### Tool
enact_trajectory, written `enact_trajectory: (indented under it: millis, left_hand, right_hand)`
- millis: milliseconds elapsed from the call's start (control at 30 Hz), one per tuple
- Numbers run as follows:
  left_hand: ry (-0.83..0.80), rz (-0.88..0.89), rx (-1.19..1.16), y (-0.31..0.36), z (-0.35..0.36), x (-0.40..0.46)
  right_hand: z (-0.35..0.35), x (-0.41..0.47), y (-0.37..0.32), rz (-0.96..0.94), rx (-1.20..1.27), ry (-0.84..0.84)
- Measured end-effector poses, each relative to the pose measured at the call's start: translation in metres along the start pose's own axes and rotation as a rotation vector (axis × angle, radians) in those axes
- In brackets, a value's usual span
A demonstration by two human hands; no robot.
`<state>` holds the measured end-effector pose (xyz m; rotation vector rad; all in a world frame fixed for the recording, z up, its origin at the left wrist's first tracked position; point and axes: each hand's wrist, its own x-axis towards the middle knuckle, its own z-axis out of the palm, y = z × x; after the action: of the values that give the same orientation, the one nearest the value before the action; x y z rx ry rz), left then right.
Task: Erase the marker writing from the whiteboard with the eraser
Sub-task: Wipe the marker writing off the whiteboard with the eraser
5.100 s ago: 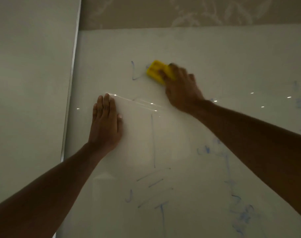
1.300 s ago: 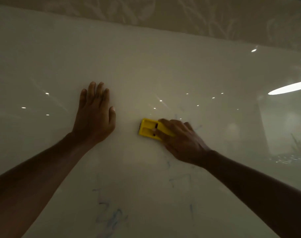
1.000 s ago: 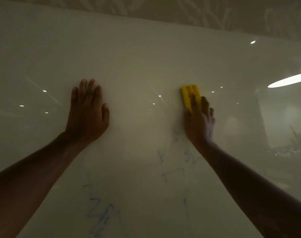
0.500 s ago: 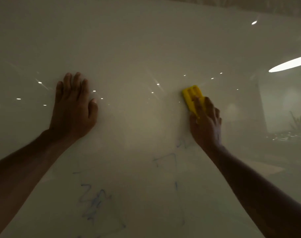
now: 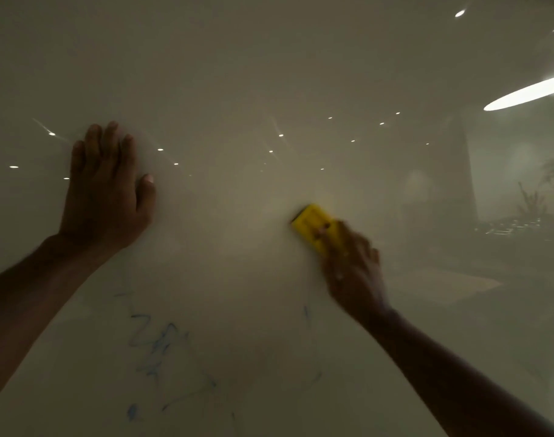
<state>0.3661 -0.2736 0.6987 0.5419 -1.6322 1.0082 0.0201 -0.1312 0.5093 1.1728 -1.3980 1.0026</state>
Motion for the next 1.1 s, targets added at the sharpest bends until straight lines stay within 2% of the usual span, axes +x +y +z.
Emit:
enact_trajectory:
  millis: [67,133,200,267,433,500,567,700,767,833,933,1033,1100]
  left_hand:
    - [0.004,0.014,-0.001,-0.003,-0.001,-0.002]
    - [0.011,0.020,0.001,-0.007,-0.003,-0.004]
    - [0.018,0.028,0.008,-0.012,-0.004,-0.006]
    - [0.018,0.032,0.011,-0.016,-0.005,-0.010]
    - [0.000,0.036,-0.006,-0.029,-0.011,-0.016]
    - [-0.013,0.035,-0.010,-0.037,-0.016,-0.019]
    - [-0.023,0.026,-0.012,-0.045,-0.021,-0.024]
    - [-0.044,0.004,0.008,-0.068,-0.031,-0.037]
    - [-0.059,-0.003,0.012,-0.080,-0.037,-0.044]
    - [-0.067,-0.005,0.016,-0.091,-0.042,-0.050]
    - [-0.084,-0.041,0.024,-0.110,-0.048,-0.061]
    - [-0.096,-0.058,0.037,-0.128,-0.056,-0.071]
    - [-0.100,-0.064,0.044,-0.142,-0.063,-0.078]
  right_hand:
    - [-0.002,0.006,0.020,0.360,0.069,0.116]
    - [-0.001,0.007,0.017,0.642,0.130,0.171]
    - [0.002,0.003,-0.006,0.714,0.153,0.178]
    - [0.005,-0.012,-0.041,0.557,0.165,0.166]
    - [0.000,-0.030,-0.115,-0.134,0.148,-0.022]
    - [-0.002,-0.001,-0.121,-0.270,0.121,-0.033]
    - [0.000,0.040,-0.122,-0.197,0.112,-0.018]
    - [-0.004,0.111,-0.145,0.218,0.168,0.084]
    - [-0.004,0.122,-0.174,0.215,0.179,0.110]
    - [-0.003,0.113,-0.207,0.053,0.187,0.067]
    - [0.011,0.061,-0.250,-0.374,0.213,-0.052]
    - [0.023,0.000,-0.260,-0.802,0.188,-0.223]
    - [0.026,-0.010,-0.254,-0.941,0.143,-0.280]
